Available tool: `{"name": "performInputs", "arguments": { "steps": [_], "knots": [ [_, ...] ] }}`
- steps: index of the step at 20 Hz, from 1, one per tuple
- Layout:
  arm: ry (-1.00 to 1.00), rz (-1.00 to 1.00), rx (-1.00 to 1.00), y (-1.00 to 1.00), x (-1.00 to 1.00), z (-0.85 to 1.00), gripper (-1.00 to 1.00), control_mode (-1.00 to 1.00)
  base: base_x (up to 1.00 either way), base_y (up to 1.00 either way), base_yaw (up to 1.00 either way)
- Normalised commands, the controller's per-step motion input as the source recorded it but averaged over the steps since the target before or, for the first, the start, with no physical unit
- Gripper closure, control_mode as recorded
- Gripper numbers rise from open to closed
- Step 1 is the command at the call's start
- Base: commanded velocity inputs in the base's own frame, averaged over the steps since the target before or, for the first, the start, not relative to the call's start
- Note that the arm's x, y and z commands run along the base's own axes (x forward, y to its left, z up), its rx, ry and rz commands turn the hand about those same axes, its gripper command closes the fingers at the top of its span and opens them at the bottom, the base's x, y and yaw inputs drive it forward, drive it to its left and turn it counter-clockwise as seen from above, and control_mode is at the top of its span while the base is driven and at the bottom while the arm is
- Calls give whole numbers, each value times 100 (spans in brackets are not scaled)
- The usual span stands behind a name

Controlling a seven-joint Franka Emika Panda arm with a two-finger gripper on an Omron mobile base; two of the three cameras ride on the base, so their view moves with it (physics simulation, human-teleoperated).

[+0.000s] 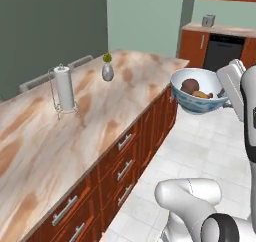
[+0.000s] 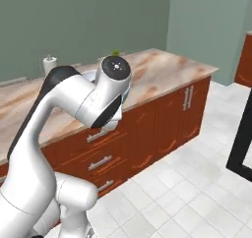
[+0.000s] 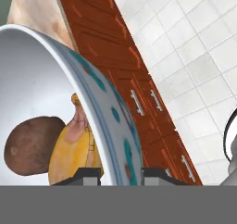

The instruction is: The microwave is finished heating the chicken drumstick and potato. Take the bowl containing the food and place it on the dining counter.

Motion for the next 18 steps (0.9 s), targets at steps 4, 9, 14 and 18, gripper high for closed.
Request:
{"name": "performInputs", "arguments": {
  "steps": [4, 9, 14, 18],
  "knots": [
    [0, 0, 0, 0, 0, 0, 100, 100, 4, 57, 61],
    [0, 0, 0, 0, 0, 0, 100, 100, 9, 56, 64],
    [0, 0, 0, 0, 0, 0, 100, 100, 15, 20, 62],
    [0, 0, 0, 0, 0, 0, 100, 100, 21, 23, 44]
  ]
}}
